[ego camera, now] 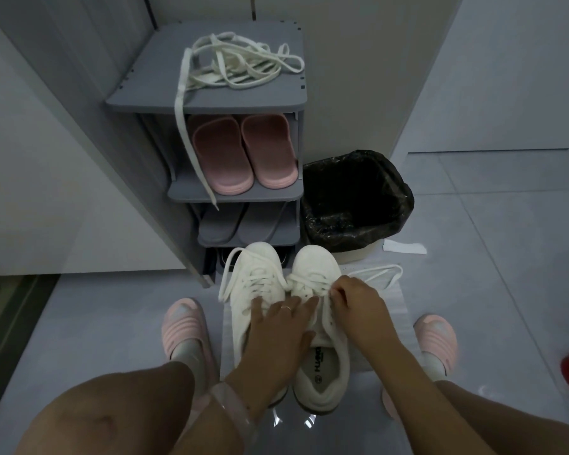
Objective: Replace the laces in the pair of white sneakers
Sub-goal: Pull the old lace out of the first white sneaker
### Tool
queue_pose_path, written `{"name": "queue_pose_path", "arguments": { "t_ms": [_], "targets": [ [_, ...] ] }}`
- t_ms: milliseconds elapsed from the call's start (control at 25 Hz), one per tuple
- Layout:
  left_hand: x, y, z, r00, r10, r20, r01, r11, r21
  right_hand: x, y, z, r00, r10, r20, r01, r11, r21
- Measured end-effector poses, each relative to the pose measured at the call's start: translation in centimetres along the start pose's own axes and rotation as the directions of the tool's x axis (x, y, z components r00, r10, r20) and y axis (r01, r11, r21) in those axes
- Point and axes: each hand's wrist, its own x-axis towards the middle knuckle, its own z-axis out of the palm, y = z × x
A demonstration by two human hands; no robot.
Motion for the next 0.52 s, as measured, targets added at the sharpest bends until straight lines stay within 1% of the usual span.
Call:
{"name": "queue_pose_path", "arguments": {
  "t_ms": [80, 160, 240, 320, 360, 440, 480, 520],
  "targets": [
    [-0.2, -0.5, 0.7, 0.999, 0.021, -0.049, -0.020, 1.000, 0.013, 0.1, -0.1, 0.3, 0.999, 0.040, 0.003, -0.039, 0.999, -0.023],
    [-0.6, -0.9, 1.7, 0.997, 0.042, -0.069, -0.040, 0.999, 0.030, 0.5, -0.3, 0.4, 0.997, 0.074, -0.020, -0.075, 0.996, -0.055],
    [-0.9, -0.7, 2.0, 0.996, 0.052, -0.070, -0.049, 0.998, 0.040, 0.9, -1.1, 0.6, 0.997, 0.070, -0.029, -0.075, 0.978, -0.195],
    [-0.9, -0.7, 2.2, 0.995, 0.049, -0.083, -0.043, 0.997, 0.068, 0.9, -2.5, 0.6, 1.000, 0.022, -0.020, -0.028, 0.932, -0.361],
    [-0.8, -0.7, 2.1, 0.997, 0.036, -0.072, -0.033, 0.998, 0.051, 1.0, -2.9, 0.8, 1.000, -0.003, 0.005, 0.005, 0.908, -0.419],
    [-0.8, -0.6, 2.1, 0.997, 0.028, -0.073, -0.027, 1.000, 0.014, 1.7, -2.9, 0.7, 0.998, -0.031, 0.056, 0.055, 0.860, -0.507],
    [-0.8, -0.7, 2.3, 0.996, 0.036, -0.083, -0.036, 0.999, 0.002, 2.1, -2.8, 0.4, 0.994, -0.073, 0.078, 0.103, 0.844, -0.526],
    [-0.7, -0.7, 2.3, 0.997, 0.036, -0.068, -0.037, 0.999, -0.011, 2.6, -2.6, -0.1, 0.986, -0.147, 0.083, 0.168, 0.810, -0.562]
  ]
}}
